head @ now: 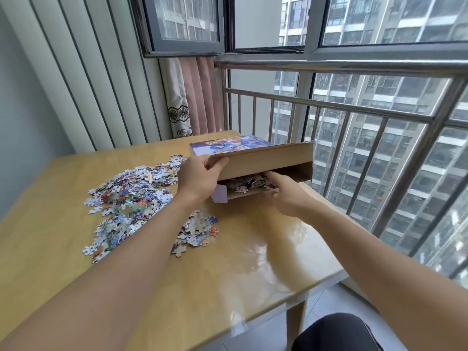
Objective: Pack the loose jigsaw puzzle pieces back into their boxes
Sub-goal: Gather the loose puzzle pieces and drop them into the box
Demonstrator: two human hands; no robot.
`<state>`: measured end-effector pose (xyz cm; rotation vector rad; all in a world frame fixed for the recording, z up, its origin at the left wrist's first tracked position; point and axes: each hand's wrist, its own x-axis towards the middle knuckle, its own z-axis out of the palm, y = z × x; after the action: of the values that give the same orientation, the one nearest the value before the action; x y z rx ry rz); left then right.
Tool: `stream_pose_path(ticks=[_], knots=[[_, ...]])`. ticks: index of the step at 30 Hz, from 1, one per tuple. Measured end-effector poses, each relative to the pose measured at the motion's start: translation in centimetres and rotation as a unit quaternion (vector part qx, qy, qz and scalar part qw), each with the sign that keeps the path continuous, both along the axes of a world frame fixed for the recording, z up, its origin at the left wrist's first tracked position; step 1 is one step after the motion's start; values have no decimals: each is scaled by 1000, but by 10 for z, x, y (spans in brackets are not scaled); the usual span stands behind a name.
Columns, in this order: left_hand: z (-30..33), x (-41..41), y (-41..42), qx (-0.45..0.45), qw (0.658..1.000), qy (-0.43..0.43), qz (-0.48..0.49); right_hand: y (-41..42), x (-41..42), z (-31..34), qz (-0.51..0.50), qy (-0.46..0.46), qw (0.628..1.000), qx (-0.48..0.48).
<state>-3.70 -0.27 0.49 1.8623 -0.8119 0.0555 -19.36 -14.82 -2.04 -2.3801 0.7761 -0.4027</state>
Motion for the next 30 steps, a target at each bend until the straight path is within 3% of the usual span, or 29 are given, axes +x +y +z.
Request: stream_pose_path(ticks=[3, 6, 12, 16, 19, 24, 27, 30], knots=[[4, -4, -1, -2, 1000, 10, 5, -1, -7, -6, 83, 67, 984, -141], [5, -5, -1, -2, 1000, 11, 5, -6, -8, -18, 104, 108, 958, -242], [3, -4, 0, 2, 1000, 5, -2, 5, -17, -14, 72, 81, 935, -337], [3, -3, 0, 2, 1000, 4, -7, 7, -5, -13, 79, 138, 951, -265], [-1, -2, 1, 5, 1000, -5, -6, 3, 2, -7, 73, 125, 966, -213], [-2, 3, 3, 12, 1000, -2, 4, 36, 4, 3, 164, 104, 955, -223], [-3, 4, 3, 22, 1000, -1, 3, 30, 11, 1, 150, 158, 956, -195], [-7, 8, 3, 33, 999, 0, 13, 26, 6, 3, 138, 152, 954, -216]])
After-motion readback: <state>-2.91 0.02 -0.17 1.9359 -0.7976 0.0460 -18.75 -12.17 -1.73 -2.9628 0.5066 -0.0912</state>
